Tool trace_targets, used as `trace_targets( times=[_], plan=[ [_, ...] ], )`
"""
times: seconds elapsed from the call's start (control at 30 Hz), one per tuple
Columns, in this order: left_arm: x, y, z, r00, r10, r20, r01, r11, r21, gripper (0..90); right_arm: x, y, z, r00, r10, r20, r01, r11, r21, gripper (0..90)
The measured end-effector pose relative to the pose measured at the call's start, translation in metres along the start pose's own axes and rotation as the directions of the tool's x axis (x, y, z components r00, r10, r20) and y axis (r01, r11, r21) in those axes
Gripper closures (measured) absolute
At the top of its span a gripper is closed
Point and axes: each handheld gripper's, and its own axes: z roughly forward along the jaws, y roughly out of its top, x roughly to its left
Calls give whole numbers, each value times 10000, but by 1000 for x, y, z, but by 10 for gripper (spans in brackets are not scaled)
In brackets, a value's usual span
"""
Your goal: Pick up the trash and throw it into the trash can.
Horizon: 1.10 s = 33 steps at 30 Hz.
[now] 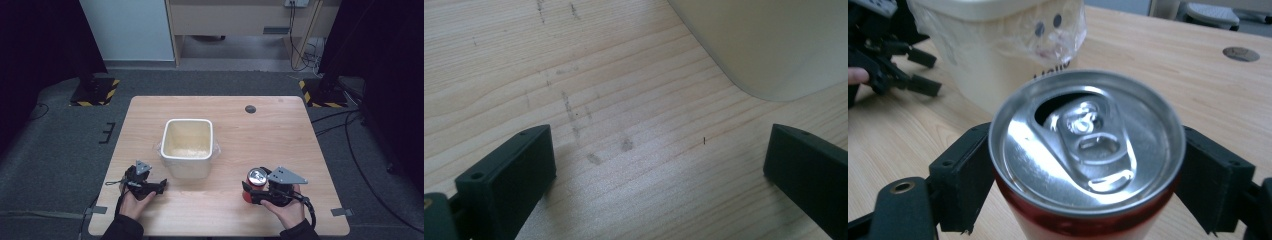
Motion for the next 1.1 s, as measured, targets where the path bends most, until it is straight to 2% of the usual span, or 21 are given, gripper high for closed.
trace_targets(
  times=[0.13,0.23,0.33,0.4,0.5,0.63,0.87,1.1],
  plan=[
    [0,0,0,10000,0,1,0,10000,3,0,0,-2,2,10000,11,49,-12,9996,281,211],
    [0,0,0,10000,-2,2,2,10000,2,0,-1,-4,3,9999,-109,124,103,9985,542,269],
    [0,0,0,10000,-1,0,1,10000,1,0,-1,-4,3,9999,-92,67,88,9981,604,323],
    [0,0,0,10000,0,-6,0,10000,0,0,-1,-4,3,9998,-202,28,200,9976,658,328],
    [0,0,0,10000,2,1,-2,10000,3,0,-1,-3,2,9999,-66,-130,74,9979,649,334],
    [0,0,0,10000,1,1,-1,10000,3,0,-2,0,1,9998,-75,-166,82,9988,477,336],
    [0,0,0,10000,-2,2,2,10000,1,0,-3,11,-8,9994,14,-356,-23,9996,-272,335],
    [0,0,0,10000,1,-3,-1,10000,2,0,-1,20,-14,9980,71,-629,-145,9929,-1177,335]
  ],
)
